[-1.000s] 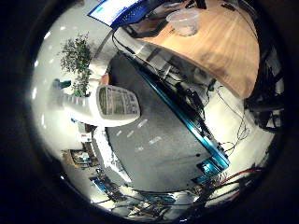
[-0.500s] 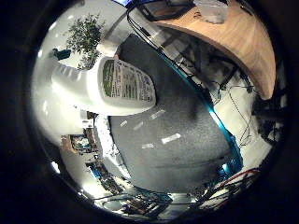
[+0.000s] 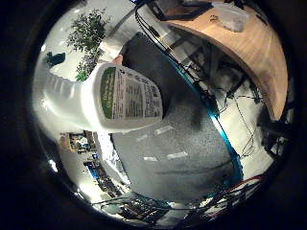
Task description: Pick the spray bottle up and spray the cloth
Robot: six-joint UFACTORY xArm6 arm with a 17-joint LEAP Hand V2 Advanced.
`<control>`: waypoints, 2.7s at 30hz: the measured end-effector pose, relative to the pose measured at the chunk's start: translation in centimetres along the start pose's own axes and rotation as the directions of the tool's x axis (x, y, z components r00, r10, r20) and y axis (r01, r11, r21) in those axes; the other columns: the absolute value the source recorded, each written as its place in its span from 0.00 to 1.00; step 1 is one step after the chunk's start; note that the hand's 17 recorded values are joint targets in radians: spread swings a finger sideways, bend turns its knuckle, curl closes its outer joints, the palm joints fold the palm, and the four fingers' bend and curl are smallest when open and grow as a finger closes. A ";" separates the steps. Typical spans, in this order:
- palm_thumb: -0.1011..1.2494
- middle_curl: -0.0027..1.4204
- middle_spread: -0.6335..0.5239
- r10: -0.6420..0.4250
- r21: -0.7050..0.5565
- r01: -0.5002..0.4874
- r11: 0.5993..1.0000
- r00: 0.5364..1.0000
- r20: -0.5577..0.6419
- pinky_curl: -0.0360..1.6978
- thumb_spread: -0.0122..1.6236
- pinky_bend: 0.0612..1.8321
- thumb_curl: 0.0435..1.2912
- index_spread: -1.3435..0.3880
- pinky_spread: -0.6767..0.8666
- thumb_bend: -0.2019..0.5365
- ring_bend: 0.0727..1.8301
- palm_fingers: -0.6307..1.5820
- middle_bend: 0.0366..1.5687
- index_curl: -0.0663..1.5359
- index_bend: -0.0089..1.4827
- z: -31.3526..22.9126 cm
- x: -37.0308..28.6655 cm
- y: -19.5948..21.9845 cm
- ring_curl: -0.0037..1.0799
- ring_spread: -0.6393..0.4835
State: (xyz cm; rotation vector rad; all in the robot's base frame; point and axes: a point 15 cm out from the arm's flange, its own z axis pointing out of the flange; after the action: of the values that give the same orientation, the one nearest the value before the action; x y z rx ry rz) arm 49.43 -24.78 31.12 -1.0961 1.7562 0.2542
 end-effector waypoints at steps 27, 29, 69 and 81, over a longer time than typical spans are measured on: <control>0.36 0.24 0.69 -0.030 -0.106 0.033 0.994 0.999 0.028 0.20 0.63 0.25 0.19 0.63 0.69 0.24 0.19 0.29 0.14 0.17 0.09 5.7 -0.9 0.6 0.24 0.75; 0.37 0.24 0.69 -0.028 -0.125 0.030 0.992 0.999 0.020 0.20 0.63 0.25 0.19 0.62 0.69 0.24 0.20 0.30 0.16 0.17 0.09 6.2 -0.4 0.8 0.24 0.74; 0.68 0.60 0.35 -0.027 -0.058 0.030 0.998 0.998 0.057 0.43 0.70 0.62 0.26 0.56 0.16 0.26 0.70 0.60 0.59 0.41 0.33 5.9 -0.8 -0.6 0.58 0.35; 0.73 0.68 0.34 -0.023 -0.046 0.026 0.999 0.997 0.069 0.55 0.73 0.64 0.28 0.51 0.20 0.26 0.76 0.60 0.68 0.60 0.41 6.0 -1.0 -0.9 0.65 0.36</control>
State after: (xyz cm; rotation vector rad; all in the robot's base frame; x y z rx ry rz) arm 53.98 -21.07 29.42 -1.1286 1.6822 0.3158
